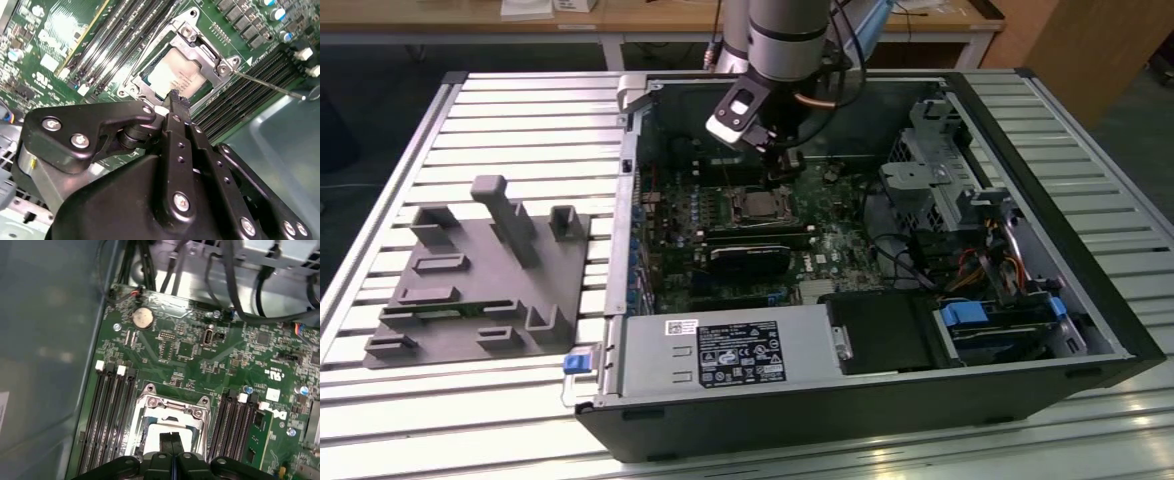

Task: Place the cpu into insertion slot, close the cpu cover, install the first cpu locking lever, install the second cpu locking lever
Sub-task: 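Close the cpu cover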

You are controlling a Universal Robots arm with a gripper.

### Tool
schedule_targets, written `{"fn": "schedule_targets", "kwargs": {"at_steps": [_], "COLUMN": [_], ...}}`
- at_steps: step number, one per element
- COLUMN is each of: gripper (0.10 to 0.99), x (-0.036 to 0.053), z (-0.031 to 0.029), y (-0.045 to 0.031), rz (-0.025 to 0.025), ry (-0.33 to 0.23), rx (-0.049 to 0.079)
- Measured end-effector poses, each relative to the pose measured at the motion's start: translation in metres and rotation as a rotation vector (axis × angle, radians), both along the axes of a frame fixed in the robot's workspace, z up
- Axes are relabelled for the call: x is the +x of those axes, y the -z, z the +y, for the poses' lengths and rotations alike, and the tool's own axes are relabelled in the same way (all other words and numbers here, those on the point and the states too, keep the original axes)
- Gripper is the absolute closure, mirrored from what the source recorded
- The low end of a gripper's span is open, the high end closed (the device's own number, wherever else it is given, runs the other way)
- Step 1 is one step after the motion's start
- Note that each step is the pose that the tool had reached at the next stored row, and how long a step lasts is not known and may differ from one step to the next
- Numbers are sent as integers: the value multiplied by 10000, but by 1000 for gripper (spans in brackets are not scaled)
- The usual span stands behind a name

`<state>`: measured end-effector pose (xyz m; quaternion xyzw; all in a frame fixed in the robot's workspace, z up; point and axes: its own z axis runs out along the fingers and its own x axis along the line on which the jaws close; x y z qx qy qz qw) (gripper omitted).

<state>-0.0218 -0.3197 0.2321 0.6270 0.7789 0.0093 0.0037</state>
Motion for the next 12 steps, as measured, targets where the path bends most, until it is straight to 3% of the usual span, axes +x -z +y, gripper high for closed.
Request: {"fn": "schedule_targets", "kwargs": {"at_steps": [12], "gripper": [980], "x": [0], "z": [0], "y": [5], "rz": [0], "ry": [-1786], "rx": [1]}}
